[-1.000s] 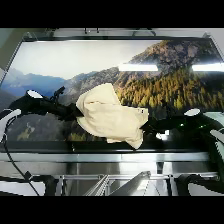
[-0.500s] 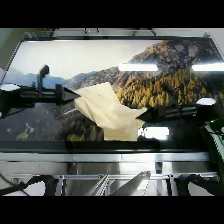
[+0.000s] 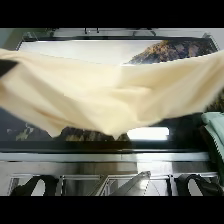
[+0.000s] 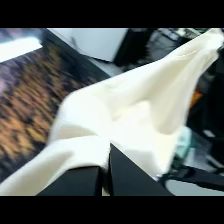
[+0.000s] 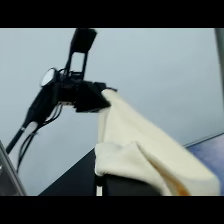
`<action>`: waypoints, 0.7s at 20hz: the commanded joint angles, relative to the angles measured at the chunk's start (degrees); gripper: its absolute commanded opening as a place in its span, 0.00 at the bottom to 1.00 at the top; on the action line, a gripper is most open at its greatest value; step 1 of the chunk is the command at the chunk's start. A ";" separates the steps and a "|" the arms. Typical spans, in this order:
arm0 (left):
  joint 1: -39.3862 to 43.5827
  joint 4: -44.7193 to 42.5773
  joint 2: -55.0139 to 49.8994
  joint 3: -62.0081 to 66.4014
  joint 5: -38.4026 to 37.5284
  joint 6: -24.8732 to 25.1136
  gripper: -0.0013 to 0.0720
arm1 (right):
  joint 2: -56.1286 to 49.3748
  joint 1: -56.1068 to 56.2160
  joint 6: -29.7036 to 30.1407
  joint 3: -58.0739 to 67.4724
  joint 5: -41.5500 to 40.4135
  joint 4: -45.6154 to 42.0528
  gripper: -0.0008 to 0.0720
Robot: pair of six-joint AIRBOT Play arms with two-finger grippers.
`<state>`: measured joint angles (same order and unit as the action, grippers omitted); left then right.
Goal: Fold the shirts.
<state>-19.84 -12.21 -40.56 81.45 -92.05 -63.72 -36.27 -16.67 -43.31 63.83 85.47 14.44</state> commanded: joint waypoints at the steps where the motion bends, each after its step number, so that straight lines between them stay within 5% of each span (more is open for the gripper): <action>1: -7.82 -6.38 6.45 3.48 0.79 -2.82 0.05 | 9.64 -6.60 -4.07 2.40 -9.73 -8.74 0.04; 4: -6.43 -5.86 3.65 -3.80 1.99 -2.73 0.05 | 8.79 -6.80 -9.49 1.84 -14.05 -24.13 0.04; 7: 0.39 -6.29 -5.27 -12.55 2.21 -0.66 0.05 | 1.70 -6.19 -8.90 -2.19 -13.90 -24.98 0.04; 13: 13.00 -6.27 -37.83 -21.05 7.19 12.81 0.05 | -25.09 9.79 2.08 -12.98 -24.79 -24.94 0.04; 14: 13.29 -6.25 -44.52 -19.17 7.52 13.70 0.18 | -31.10 12.76 4.04 -12.96 -29.07 -24.65 0.04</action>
<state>-10.15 -18.65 -69.06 62.70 -86.30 -55.90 -54.17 -11.40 -45.06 53.74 65.30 -9.93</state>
